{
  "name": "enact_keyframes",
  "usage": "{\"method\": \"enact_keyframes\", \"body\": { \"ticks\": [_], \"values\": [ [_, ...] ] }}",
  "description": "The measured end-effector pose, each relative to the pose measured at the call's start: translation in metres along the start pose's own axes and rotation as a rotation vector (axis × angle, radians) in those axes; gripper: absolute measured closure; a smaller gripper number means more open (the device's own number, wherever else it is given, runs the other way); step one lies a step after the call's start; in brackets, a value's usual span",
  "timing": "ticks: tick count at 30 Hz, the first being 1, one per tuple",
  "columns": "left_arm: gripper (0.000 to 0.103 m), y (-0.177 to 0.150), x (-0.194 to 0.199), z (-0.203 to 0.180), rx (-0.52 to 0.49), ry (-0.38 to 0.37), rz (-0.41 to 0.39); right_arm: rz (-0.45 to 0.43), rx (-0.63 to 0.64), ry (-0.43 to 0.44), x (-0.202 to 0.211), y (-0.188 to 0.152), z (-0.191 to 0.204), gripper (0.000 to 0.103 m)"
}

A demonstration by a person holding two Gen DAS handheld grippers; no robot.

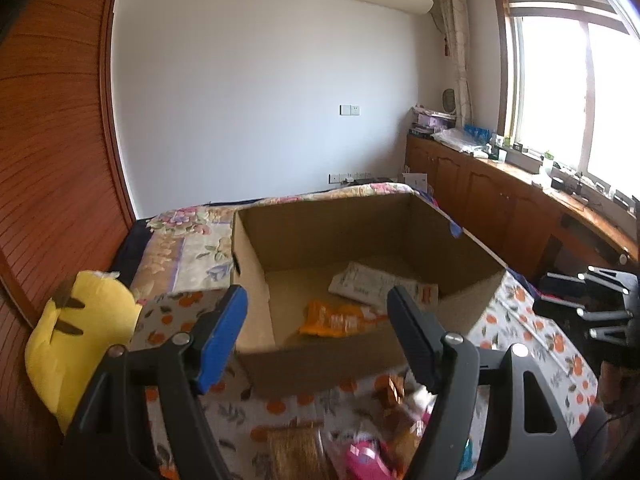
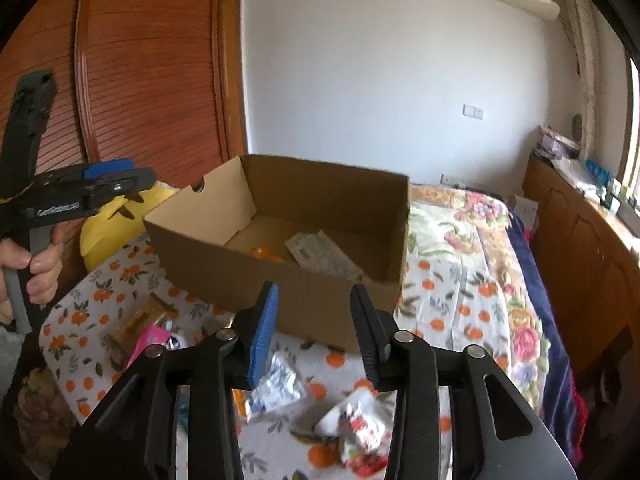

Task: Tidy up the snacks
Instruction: 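Grasp the clear grain bar with the left tool while the right tool grasps the duck pouch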

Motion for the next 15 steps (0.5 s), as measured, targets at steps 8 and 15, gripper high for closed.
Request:
{"method": "enact_keyframes", "body": {
  "ticks": [8, 15],
  "values": [
    [0.03, -0.058, 0.014, -0.002, -0.01, 0.004, 0.055, 0.073, -0.052, -0.022, -0.009, -0.05, -0.024, 0.053],
    [0.03, -0.101, 0.0, -0.007, 0.011, 0.0, 0.138, 0.166, -0.045, -0.028, -0.034, -0.086, -0.04, 0.048]
  ]
}}
Point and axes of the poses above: each gripper's, at about its wrist camera, not at the fingertips, and x roughly against the way its jaws point, z to its left, y to its top, the point moved 7 cm from there along -x, roughly the way its jaws point, and after that the axes turned 2 degrees about -y, right-handed, at the moved point
